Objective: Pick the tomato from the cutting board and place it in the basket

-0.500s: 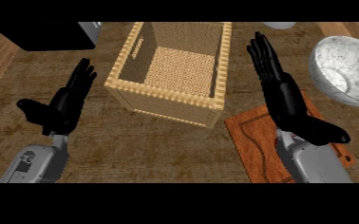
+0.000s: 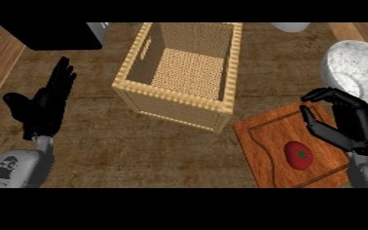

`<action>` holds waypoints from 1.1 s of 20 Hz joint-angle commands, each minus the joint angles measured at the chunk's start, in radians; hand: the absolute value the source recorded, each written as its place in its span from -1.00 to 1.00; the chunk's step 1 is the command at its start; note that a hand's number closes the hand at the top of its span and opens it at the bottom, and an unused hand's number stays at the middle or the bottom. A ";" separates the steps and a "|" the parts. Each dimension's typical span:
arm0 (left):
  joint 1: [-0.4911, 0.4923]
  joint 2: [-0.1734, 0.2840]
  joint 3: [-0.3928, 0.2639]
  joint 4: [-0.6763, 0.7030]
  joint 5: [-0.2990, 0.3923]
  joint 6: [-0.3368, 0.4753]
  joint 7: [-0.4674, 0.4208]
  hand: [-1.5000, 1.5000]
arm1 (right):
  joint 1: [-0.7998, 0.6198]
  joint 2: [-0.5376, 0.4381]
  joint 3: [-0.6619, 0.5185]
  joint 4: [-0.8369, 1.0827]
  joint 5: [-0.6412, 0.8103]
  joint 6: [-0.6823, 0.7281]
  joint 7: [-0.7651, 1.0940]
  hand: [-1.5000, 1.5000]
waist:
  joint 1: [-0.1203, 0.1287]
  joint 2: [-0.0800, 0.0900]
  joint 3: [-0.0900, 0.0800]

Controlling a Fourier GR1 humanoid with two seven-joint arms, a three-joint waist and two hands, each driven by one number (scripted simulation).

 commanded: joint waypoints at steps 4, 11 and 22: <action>-0.024 0.006 -0.007 -0.018 -0.034 0.037 0.080 0.00 | 0.066 0.051 -0.056 0.028 0.217 -0.370 0.026 -1.00 | -0.005 -0.005 -0.004; 0.038 0.010 0.009 -0.042 -0.036 0.038 0.071 0.00 | 0.154 -0.205 -0.044 -0.176 0.367 -0.350 0.458 -1.00 | -0.012 -0.011 -0.009; 0.005 0.007 0.013 -0.088 -0.053 0.059 0.130 0.00 | 0.278 -0.572 -0.048 -0.444 0.156 0.208 0.830 -1.00 | -0.012 -0.010 -0.005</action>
